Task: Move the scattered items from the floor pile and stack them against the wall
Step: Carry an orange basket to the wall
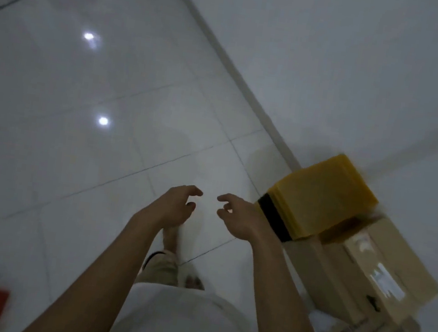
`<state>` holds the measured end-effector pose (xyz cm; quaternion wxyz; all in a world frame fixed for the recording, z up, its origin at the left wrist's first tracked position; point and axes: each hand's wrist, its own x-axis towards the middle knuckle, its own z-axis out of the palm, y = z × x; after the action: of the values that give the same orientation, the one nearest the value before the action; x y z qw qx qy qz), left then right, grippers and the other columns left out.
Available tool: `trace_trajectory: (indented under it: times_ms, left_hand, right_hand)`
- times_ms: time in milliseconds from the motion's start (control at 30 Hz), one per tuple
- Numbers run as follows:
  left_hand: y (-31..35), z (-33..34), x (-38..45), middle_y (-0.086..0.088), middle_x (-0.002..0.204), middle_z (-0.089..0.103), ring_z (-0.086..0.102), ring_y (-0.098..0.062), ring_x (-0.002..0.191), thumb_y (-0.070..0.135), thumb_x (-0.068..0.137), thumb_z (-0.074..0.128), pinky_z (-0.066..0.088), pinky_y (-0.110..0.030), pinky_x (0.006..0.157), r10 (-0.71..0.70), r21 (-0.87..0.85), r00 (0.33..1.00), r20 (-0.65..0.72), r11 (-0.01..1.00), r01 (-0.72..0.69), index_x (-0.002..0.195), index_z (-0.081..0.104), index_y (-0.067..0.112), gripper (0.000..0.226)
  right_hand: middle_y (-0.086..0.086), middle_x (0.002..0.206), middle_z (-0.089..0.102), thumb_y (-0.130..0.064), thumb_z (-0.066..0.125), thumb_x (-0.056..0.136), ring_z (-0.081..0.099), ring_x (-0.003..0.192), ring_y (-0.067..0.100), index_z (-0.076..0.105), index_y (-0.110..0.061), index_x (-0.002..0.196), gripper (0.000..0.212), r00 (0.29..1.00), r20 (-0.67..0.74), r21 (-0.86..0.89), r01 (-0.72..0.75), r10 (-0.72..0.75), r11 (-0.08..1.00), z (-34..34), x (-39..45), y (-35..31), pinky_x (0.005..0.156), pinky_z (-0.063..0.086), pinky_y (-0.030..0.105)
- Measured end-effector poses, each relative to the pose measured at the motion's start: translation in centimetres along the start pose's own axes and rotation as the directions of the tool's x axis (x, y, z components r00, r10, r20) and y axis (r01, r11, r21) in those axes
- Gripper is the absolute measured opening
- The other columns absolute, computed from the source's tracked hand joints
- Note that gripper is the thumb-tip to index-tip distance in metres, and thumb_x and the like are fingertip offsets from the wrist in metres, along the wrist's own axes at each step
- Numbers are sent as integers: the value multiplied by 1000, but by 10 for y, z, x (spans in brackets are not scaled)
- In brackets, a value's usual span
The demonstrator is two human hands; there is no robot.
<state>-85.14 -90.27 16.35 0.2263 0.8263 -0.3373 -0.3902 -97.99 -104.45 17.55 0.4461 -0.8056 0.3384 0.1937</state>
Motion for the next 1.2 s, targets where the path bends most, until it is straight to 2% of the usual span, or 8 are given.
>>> trace_trajectory:
  times_ms: [200, 400, 533, 667, 833, 933, 1033, 1200]
  left_hand:
    - [-84, -18, -105, -5, 143, 47, 51, -20, 121, 16, 100, 46, 40, -28, 99, -264, -216, 937, -230, 952, 215, 138, 47, 20, 38]
    - [-155, -21, -194, -1, 143, 46, 51, -19, 120, 19, 100, 47, 41, -29, 97, -467, -457, 815, -343, 841, 289, 137, 46, 25, 38]
    - [-202, -21, -255, 0, 142, 47, 52, -19, 120, 22, 98, 50, 44, -34, 100, -572, -571, 743, -348, 758, 316, 137, 46, 27, 39]
    - [-258, -22, -323, 0, 140, 48, 54, -18, 115, 22, 98, 52, 44, -33, 98, -680, -675, 630, -374, 666, 318, 136, 48, 26, 39]
    - [-315, -17, -395, -3, 140, 48, 54, -17, 112, 19, 97, 53, 43, -27, 91, -778, -779, 512, -364, 556, 290, 136, 48, 21, 39]
    - [-339, -12, -426, -3, 141, 48, 52, -17, 118, 18, 97, 54, 41, -27, 93, -811, -821, 468, -351, 507, 262, 136, 49, 21, 40]
    - [-357, -6, -449, -2, 141, 48, 49, -19, 123, 18, 97, 53, 39, -27, 97, -846, -856, 421, -327, 454, 246, 138, 47, 20, 41]
    - [-382, 5, -469, -1, 137, 50, 51, -21, 118, 16, 98, 52, 39, -26, 92, -900, -911, 332, -283, 360, 200, 136, 49, 18, 38]
  right_hand:
    - [8, 136, 53, -28, 53, 99, 55, 111, 19, 47, -23, 140, 42, 967, 200, -135, 186, -157, 973, 57, -1, -62, 85, 39, 21]
    - [5, 135, 54, -29, 54, 98, 55, 110, 17, 48, -25, 140, 43, 874, 395, -240, 397, -285, 886, 137, -9, -150, 85, 40, 22]
    - [5, 137, 52, -30, 54, 98, 55, 115, 19, 47, -26, 141, 43, 811, 502, -308, 493, -301, 814, 198, -21, -203, 86, 40, 24]
    - [5, 139, 51, -30, 55, 98, 53, 119, 20, 47, -27, 140, 43, 730, 607, -334, 592, -313, 734, 268, -37, -253, 90, 42, 26]
    - [4, 142, 48, -28, 54, 99, 53, 110, 15, 46, -26, 141, 44, 640, 694, -336, 693, -329, 638, 351, -58, -298, 86, 39, 24]
    - [6, 144, 47, -29, 54, 99, 49, 126, 20, 46, -25, 142, 44, 612, 727, -355, 723, -311, 592, 393, -63, -312, 98, 40, 28]
    - [7, 145, 46, -28, 53, 99, 45, 131, 21, 46, -23, 141, 43, 581, 762, -365, 751, -288, 550, 432, -65, -326, 104, 37, 32]
    - [8, 141, 47, -26, 54, 99, 47, 126, 22, 47, -21, 141, 43, 510, 833, -374, 804, -215, 462, 484, -64, -341, 92, 33, 23]
